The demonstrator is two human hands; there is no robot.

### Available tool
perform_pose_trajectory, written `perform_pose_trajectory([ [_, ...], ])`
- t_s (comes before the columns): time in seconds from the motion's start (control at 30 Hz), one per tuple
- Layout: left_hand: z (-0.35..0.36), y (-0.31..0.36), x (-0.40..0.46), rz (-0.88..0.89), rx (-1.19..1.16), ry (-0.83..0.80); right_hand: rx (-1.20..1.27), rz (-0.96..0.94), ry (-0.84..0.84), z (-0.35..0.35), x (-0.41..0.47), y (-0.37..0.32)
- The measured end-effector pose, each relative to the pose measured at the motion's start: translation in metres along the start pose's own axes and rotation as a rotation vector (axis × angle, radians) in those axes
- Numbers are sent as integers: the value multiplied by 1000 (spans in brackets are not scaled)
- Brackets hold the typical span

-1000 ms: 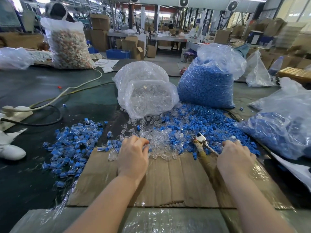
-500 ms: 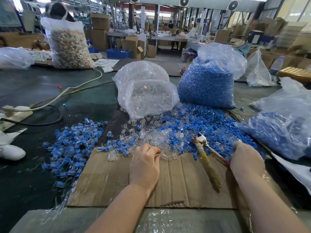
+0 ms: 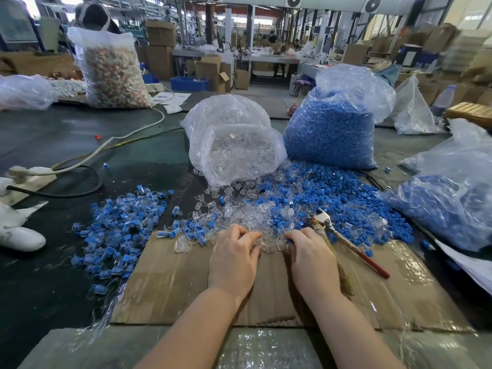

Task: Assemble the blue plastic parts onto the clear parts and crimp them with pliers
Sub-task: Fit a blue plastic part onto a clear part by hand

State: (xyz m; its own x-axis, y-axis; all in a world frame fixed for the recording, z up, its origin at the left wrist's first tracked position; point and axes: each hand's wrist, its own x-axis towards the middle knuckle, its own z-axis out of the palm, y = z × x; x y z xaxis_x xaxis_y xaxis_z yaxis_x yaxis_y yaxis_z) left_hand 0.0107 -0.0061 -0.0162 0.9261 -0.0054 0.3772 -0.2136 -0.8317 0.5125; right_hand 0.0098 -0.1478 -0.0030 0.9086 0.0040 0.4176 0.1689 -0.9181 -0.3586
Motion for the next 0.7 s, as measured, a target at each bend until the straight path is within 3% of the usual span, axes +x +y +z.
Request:
perform_pose_trajectory([
  [0.7, -1, 8, 2, 75, -91, 15, 76, -92, 143, -1, -12, -1],
])
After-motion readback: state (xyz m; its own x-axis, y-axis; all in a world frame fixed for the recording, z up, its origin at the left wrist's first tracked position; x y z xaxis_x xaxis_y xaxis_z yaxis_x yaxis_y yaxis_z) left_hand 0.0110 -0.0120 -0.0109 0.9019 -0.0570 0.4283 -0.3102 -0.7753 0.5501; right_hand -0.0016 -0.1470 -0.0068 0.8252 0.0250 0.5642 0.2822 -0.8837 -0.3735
